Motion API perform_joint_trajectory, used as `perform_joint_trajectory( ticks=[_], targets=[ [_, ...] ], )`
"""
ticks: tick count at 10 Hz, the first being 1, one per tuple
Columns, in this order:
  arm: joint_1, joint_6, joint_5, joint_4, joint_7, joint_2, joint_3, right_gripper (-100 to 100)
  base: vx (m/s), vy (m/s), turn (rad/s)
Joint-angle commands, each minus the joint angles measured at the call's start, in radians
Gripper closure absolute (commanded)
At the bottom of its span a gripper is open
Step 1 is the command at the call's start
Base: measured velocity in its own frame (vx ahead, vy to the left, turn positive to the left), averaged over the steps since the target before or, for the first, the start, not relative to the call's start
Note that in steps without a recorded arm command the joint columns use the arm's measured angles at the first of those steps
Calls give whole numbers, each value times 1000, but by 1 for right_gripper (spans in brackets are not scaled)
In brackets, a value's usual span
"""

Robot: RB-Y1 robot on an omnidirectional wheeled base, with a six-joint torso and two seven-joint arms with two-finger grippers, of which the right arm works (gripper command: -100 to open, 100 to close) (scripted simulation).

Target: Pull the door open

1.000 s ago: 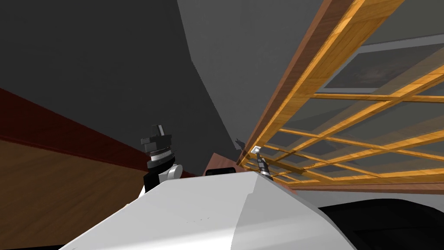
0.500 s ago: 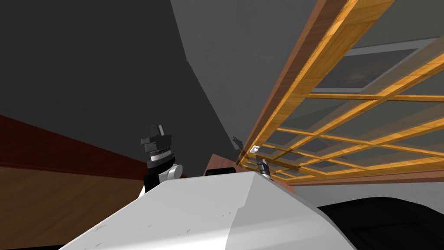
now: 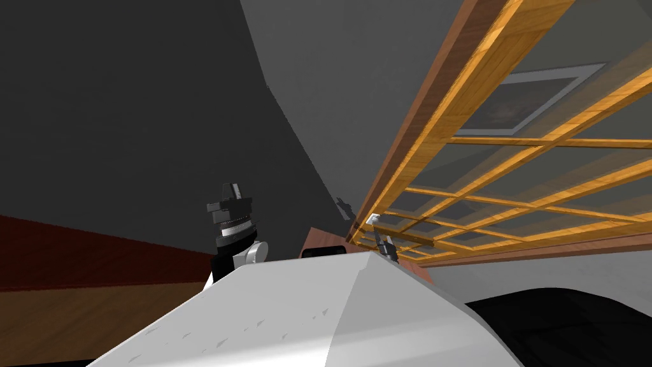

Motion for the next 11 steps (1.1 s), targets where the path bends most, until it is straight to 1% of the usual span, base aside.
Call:
perform_joint_trajectory(
  ticks=[1, 2, 3, 4, 6, 7, 9, 11],
  targets=[
    [6, -7, 8, 0, 29, 0, 2, -100, 24, 16, -60],
    [20, -18, 25, -3, 70, -1, 5, -100, 26, 11, -130],
    [33, -28, 40, -7, 95, -1, 8, -100, 38, 19, -174],
    [33, -28, 40, -7, 110, -1, 8, -100, 28, 21, -35],
    [58, -47, 69, -13, 173, -2, 14, -100, 35, 20, -110],
    [58, -47, 69, -13, 185, -2, 14, -100, 28, 19, -43],
    [79, -64, 94, -18, 248, -3, 19, -100, 27, 16, -103],
    [96, -77, 114, -23, 295, -3, 22, -100, 34, 21, -100]
  ],
)
